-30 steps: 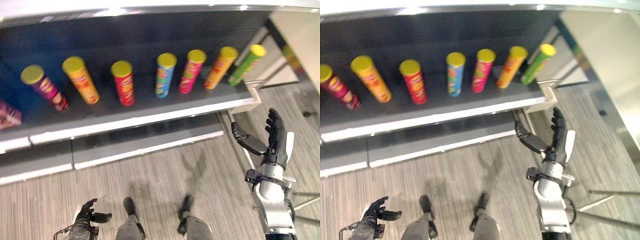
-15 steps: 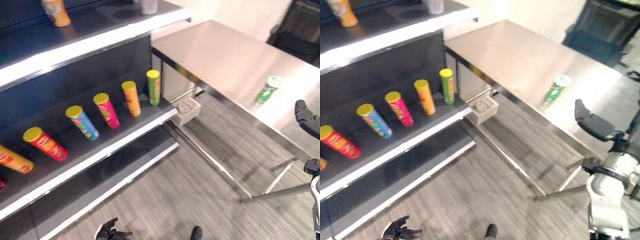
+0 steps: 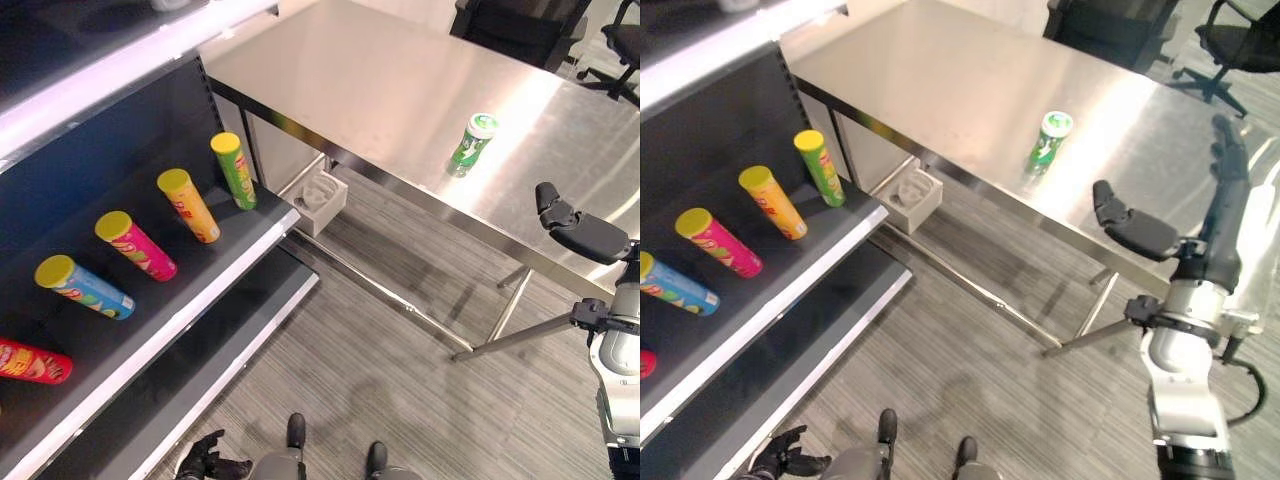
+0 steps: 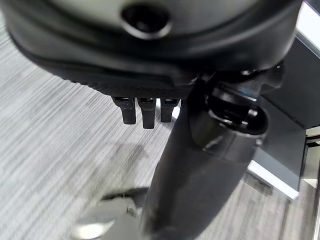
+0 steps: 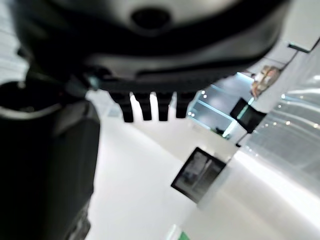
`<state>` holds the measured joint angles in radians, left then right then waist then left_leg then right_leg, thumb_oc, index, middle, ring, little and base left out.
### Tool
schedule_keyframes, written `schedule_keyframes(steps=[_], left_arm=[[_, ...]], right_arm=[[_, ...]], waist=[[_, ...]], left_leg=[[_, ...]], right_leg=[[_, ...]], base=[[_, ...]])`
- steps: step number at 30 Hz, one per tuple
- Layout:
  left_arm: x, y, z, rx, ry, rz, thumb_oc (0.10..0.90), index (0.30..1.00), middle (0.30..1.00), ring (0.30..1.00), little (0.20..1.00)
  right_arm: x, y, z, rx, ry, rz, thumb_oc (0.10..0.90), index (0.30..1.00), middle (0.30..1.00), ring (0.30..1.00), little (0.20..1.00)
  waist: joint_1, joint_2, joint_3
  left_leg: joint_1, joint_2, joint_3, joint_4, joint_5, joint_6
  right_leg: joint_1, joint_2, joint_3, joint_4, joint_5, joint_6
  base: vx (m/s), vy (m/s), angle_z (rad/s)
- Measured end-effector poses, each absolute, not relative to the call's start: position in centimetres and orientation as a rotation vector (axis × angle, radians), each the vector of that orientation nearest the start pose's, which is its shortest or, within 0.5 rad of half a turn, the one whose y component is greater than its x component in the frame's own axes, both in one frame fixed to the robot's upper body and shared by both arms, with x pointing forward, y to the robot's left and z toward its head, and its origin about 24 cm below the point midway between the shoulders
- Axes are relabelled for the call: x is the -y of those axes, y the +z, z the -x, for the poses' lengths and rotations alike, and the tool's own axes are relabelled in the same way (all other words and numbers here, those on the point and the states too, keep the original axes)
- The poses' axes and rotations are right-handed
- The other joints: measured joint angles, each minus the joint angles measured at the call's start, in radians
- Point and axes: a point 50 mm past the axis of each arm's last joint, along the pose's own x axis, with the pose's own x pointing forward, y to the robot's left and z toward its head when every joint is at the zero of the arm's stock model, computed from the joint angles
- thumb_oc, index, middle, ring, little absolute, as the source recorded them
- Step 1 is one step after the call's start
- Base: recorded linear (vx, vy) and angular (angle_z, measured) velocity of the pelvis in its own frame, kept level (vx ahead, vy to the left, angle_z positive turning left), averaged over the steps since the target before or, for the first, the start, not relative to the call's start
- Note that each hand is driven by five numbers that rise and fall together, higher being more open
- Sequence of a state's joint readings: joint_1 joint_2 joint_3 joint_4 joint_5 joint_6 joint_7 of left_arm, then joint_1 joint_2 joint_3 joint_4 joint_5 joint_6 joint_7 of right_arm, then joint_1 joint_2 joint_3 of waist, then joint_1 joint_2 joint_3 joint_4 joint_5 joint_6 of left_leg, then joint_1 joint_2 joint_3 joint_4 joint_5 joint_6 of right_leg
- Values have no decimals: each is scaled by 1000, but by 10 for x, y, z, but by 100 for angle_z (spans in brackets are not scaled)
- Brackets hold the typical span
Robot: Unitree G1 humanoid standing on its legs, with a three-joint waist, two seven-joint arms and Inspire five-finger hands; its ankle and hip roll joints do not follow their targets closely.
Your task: Put the goods on the table back onto the shelves and tidy them up.
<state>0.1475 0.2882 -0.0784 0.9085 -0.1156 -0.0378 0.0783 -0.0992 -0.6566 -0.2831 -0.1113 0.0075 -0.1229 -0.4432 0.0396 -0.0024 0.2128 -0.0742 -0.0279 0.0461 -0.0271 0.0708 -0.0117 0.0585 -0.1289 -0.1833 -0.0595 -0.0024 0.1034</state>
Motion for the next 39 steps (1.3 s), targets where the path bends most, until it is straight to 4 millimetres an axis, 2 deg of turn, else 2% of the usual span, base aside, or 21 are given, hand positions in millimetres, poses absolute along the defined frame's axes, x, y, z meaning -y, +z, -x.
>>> schedule_keyframes(steps=[2,6,8,9,10,12,14,15,16,18,19,20,21,22,23,24,26,28,31,37,39], left_arm=[[-252,-139,-101,-1002,206,-231,800,900,900,900,900],[-252,-140,-102,-1004,201,-230,800,900,900,900,900],[-249,-142,-105,-1017,200,-221,800,900,900,900,900],[-249,-142,-105,-1018,200,-222,800,900,900,900,900],[-253,-141,-105,-1017,203,-236,800,900,900,900,900],[-257,-138,-110,-1001,186,-266,800,900,900,900,900],[-258,-136,-114,-988,192,-267,800,900,900,900,900],[-258,-131,-131,-945,191,-271,800,900,900,900,900],[-257,-130,-135,-936,189,-270,800,900,900,900,900],[-258,-125,-144,-904,188,-272,800,900,900,900,900],[-261,-121,-147,-883,190,-279,800,900,900,900,900],[-260,-122,-146,-881,201,-263,800,900,900,900,900],[-253,-126,-140,-893,202,-232,800,900,900,900,900],[-237,-139,-104,-971,189,-178,800,900,900,900,900],[-236,-142,-94,-996,193,-174,800,900,900,900,900],[-234,-140,-97,-978,200,-160,800,900,900,900,900],[-231,-136,-104,-938,181,-158,800,900,900,900,900],[-223,-136,-109,-928,123,-158,800,900,900,900,900],[-222,-138,-105,-945,126,-153,800,900,900,900,900],[-232,-136,-107,-934,152,-154,800,900,900,900,900],[-240,-135,-107,-936,162,-180,800,900,900,900,900]], right_arm=[[303,189,-244,557,-597,564,800,900,900,900,900],[295,194,-250,578,-563,559,800,900,900,900,900],[295,189,-253,557,-557,554,800,900,900,900,900],[296,183,-253,523,-556,558,800,900,900,900,900],[300,174,-253,480,-566,557,800,900,900,900,900],[305,173,-255,466,-586,553,800,900,900,900,900],[305,173,-255,466,-588,553,800,900,900,900,900],[306,171,-256,450,-568,542,800,900,900,900,900],[306,170,-257,444,-562,541,800,900,900,900,900],[309,160,-256,392,-538,517,800,900,900,900,900],[311,154,-254,359,-528,512,800,900,900,900,900],[314,147,-252,325,-519,509,800,900,900,900,900],[317,141,-251,286,-516,503,800,900,900,900,900],[323,147,-251,274,-480,530,800,900,900,900,900],[327,151,-250,283,-499,532,800,900,900,900,900],[333,141,-250,246,-513,533,800,900,900,900,900],[339,119,-250,130,-517,539,800,900,900,900,900],[334,123,-258,146,-498,533,800,900,900,900,900],[326,123,-264,155,-466,533,800,900,900,900,900],[315,129,-279,181,-442,523,800,900,900,900,900],[314,139,-286,224,-477,515,800,900,900,900,900]], waist=[[1,-1,0],[14,-11,2],[27,15,13],[26,17,20],[16,-17,39],[16,-21,44],[17,-25,44],[25,-41,54],[26,-37,56],[11,-26,63],[3,-47,62],[-2,-54,59],[4,-27,47],[11,29,17],[7,28,17],[-3,28,13],[19,22,-7],[44,33,-18],[57,34,-17],[70,16,-4],[80,10,25]], left_leg=[[73,-14,5,-48,1,2],[110,-8,57,-61,-10,19],[121,34,84,-54,-18,30],[129,53,91,-42,-15,29],[156,50,111,-9,-16,30],[171,75,79,-15,-56,43],[169,72,59,-17,-82,29],[151,64,29,-21,-74,19],[150,68,20,-28,-68,13],[135,88,-37,-31,-56,-9],[131,75,-66,-31,-52,-19],[150,70,-99,-52,-43,-40],[158,95,-106,-62,-43,-44],[156,164,-49,-49,-41,-61],[158,179,-38,-46,-34,-72],[150,200,-67,-33,-32,-91],[135,206,-73,-32,-36,-98],[101,218,-54,-47,-30,-108],[86,210,-58,-49,-23,-117],[52,165,-75,-54,-22,-117],[42,159,-84,-59,-21,-116]], right_leg=[[58,-11,-1,-33,0,6],[64,-10,39,-28,-2,9],[-51,18,51,184,-30,54],[-99,20,47,297,-36,58],[-151,-1,41,474,-39,63],[-201,-39,-22,567,-72,78],[-198,-74,-42,523,-88,61],[-164,-117,2,236,-67,54],[-161,-118,6,173,-47,56],[-116,-64,121,-30,23,88],[-109,-60,141,-44,40,97],[-90,-64,129,-37,145,56],[-79,-40,108,-44,136,37],[-67,34,74,-43,122,5],[-52,51,56,-44,118,-8],[-30,58,15,-44,104,-7],[-29,69,-7,-44,83,-14],[-74,83,-4,-42,98,-32],[-87,78,-13,-37,111,-37],[-110,30,-32,-44,113,-7],[-117,23,-42,-44,115,-5]], base=[[135,118,-7],[83,118,-44],[5,95,-63],[-5,29,-51],[41,-42,-33],[110,-126,-16],[142,-174,8],[193,-259,25],[138,-190,44],[134,-169,85],[175,-199,120],[161,-192,93],[136,-170,66],[181,-348,39],[161,-352,62],[147,-328,65],[42,-98,50],[-2,-42,1],[-2,-16,4],[-1,29,13],[-5,50,12]])
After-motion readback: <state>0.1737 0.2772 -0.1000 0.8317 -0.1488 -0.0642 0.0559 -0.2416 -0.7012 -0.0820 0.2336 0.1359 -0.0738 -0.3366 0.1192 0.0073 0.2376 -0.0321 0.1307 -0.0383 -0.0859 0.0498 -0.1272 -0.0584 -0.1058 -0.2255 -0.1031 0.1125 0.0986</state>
